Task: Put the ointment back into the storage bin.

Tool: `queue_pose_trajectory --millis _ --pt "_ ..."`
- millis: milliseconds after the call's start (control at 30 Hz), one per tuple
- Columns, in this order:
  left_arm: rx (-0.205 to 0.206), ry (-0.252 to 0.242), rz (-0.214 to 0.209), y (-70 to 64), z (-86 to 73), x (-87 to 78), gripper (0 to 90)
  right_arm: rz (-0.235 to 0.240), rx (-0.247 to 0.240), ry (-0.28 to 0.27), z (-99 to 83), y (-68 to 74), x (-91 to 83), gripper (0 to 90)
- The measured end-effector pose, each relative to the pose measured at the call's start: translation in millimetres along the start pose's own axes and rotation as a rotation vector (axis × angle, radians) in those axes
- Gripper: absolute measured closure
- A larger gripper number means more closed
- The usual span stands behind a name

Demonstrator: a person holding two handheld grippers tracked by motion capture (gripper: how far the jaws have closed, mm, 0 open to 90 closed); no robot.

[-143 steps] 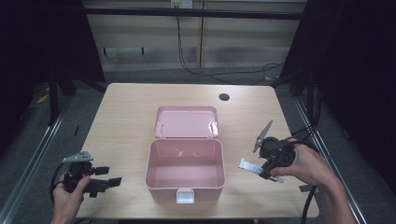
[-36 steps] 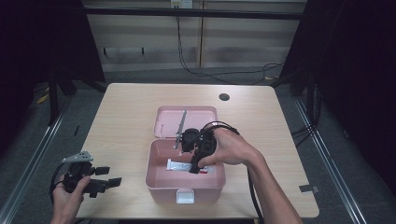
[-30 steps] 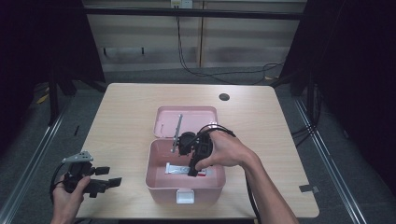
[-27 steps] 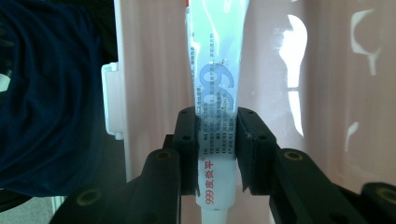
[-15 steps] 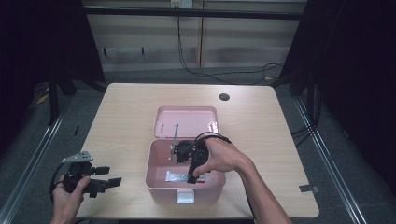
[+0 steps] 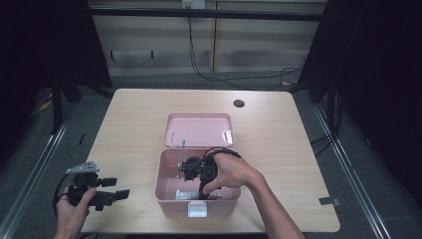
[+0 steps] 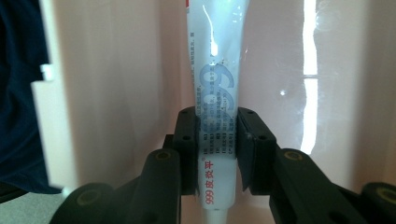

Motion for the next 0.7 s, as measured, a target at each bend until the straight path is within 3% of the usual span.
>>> queue_pose_trajectory --millis 433,700 --pt "0.0 0.003 -0.002 0.0 -0.1 0.1 20.0 0.013 -0.015 0.015 7.7 -6.0 17.5 71.5" --pt "-0.004 -0.003 0.006 0.7 0.4 -0.7 20.0 0.021 0.001 0.016 12.7 -8.4 25.1 71.5"
Point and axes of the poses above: each handheld gripper's, and its own axes: x roughly forward along the jaws, z roughly out of its top, y roughly to its left, the point moved 7 cm from there along x, roughly forward along the jaws, and after that the axes turned 5 degrees about y, right-handed, at the moved point
